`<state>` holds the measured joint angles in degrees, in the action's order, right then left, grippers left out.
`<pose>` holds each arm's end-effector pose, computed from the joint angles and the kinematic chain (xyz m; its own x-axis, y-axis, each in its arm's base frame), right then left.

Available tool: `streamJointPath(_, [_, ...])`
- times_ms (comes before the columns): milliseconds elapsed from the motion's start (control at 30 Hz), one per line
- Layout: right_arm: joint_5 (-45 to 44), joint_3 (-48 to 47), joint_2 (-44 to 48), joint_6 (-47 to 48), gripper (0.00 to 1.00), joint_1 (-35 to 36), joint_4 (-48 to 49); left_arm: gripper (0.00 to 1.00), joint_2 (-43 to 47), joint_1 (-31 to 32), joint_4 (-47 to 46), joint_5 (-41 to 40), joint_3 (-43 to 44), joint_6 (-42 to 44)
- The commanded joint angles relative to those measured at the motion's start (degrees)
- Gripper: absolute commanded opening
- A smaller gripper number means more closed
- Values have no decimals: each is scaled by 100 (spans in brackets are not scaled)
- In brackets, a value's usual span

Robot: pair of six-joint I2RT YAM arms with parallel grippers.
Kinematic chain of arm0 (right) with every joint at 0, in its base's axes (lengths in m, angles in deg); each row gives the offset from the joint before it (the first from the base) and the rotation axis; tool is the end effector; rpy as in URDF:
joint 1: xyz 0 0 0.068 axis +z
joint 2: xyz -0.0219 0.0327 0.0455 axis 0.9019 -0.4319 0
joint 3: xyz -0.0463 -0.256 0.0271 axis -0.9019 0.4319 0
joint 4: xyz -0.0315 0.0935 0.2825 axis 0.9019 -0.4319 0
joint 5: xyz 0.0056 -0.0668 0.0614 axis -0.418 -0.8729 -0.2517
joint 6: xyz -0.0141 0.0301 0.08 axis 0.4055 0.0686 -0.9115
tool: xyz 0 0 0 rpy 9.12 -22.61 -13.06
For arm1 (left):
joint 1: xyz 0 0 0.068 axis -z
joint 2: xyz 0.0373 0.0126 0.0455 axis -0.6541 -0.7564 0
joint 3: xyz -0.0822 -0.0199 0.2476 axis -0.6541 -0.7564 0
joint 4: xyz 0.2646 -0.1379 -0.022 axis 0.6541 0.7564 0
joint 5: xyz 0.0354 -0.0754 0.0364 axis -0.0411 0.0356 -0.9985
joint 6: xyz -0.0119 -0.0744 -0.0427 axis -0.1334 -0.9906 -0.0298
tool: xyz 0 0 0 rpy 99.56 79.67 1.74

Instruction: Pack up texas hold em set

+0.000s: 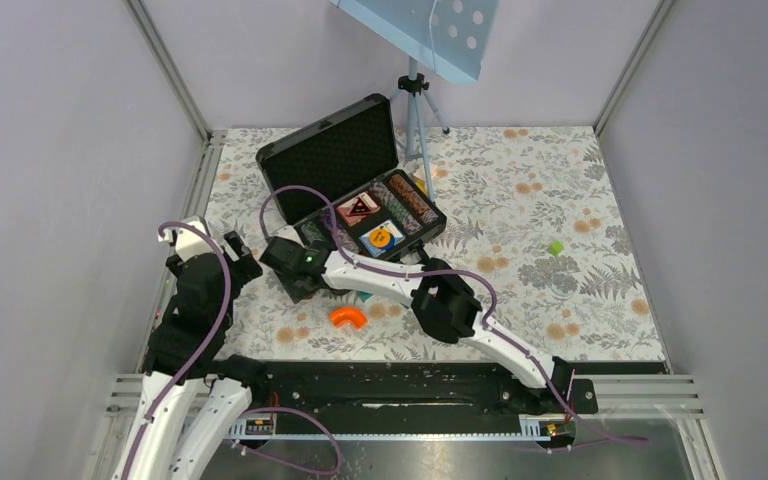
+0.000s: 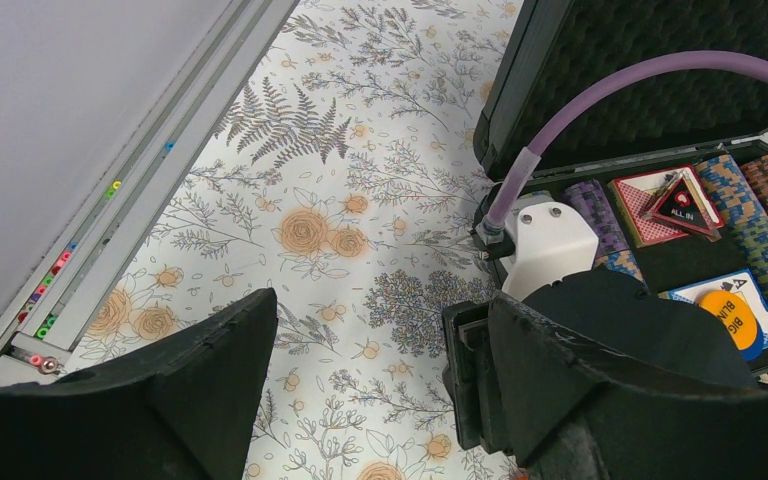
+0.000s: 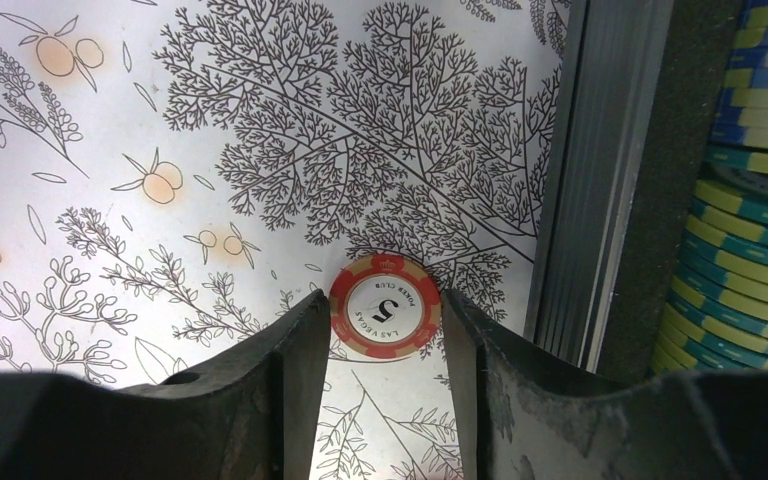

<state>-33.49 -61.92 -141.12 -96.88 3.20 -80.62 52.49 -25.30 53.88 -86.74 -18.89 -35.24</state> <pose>0.2485 0.5548 0.1115 -0.6273 -0.4952 -0.6011 -0.6478 0.7602 0.0498 0.1802 -0.0105 0.3119 -0.2736 -0.2671 -0.9240 -0.3395 0.9257 -0.1670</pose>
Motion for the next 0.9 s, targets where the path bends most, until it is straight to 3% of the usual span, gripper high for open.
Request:
streamJointPath(0, [74, 205, -482, 52, 52, -143, -499, 77, 46, -18, -272, -3, -7, 55])
streamJointPath(367, [109, 584, -248, 26, 46, -128, -454, 77, 46, -22, -276, -10, -9, 64])
streamJointPath(700, [79, 2437, 800, -342, 45, 31, 466, 77, 54, -17, -280, 5, -11, 64])
streamJointPath(867, [58, 2788, 1010, -435, 46, 72, 595, 77, 65, -17, -280, 14, -15, 64])
